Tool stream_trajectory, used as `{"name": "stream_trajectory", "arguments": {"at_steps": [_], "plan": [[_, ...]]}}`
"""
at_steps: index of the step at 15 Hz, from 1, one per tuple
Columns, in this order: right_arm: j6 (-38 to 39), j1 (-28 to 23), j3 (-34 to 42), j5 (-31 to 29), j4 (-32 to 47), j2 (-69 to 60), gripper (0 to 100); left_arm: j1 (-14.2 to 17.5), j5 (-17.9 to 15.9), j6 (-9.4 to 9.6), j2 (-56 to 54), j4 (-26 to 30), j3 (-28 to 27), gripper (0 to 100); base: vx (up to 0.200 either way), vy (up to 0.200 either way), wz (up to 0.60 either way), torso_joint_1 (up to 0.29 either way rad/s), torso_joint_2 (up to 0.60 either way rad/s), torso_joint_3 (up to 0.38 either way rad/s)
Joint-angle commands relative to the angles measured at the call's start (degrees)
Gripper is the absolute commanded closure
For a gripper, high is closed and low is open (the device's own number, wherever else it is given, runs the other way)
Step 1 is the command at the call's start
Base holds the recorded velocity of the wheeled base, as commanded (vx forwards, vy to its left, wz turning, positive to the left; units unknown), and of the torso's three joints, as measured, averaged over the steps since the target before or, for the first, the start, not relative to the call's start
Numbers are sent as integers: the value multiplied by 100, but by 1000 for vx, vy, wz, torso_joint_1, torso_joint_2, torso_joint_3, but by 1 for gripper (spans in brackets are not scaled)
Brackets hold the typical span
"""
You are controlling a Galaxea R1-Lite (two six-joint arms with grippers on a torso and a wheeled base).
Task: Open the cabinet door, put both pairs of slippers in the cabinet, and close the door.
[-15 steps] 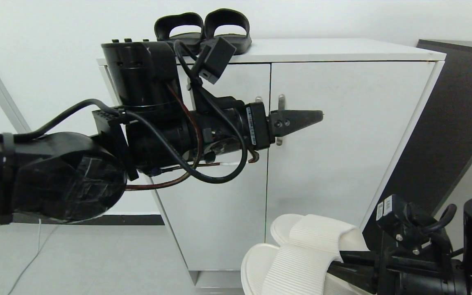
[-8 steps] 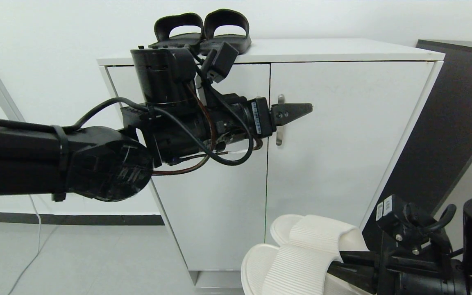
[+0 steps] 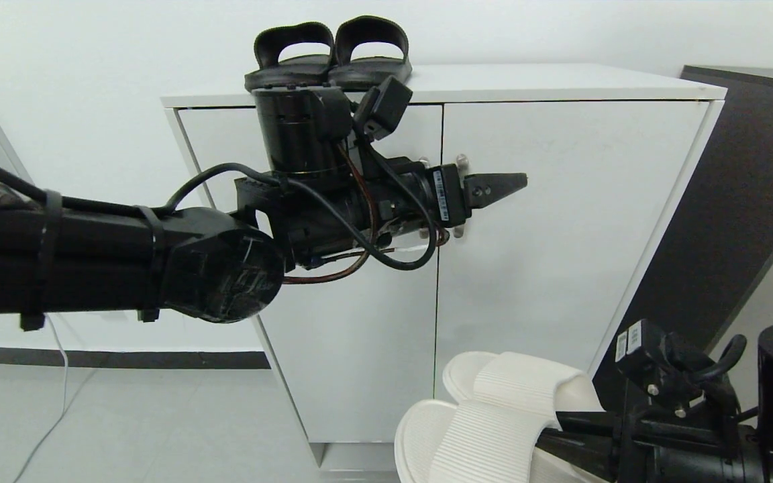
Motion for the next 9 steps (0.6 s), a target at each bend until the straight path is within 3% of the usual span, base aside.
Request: {"name": "stream_trajectory", "arguments": {"at_steps": [1,2,6,9], "plan": [[-1,3,-8,1,-3,13,100,-19,-3,-8,60,11,-23,0,0,0,0,0,0,0],[-1,3,1,1,-3,13,100,-19,-3,-8,60,2,-23,100,0,0,0,0,0,0],[-1,3,45,-8,-3,5,100,-28,-12,-8,-63,-16,108,100,0,0,0,0,0,0],[16,3,97,45,15,-48,100,-168,-12,-8,-520,-60,618,100,0,0,0,0,0,0]]}}
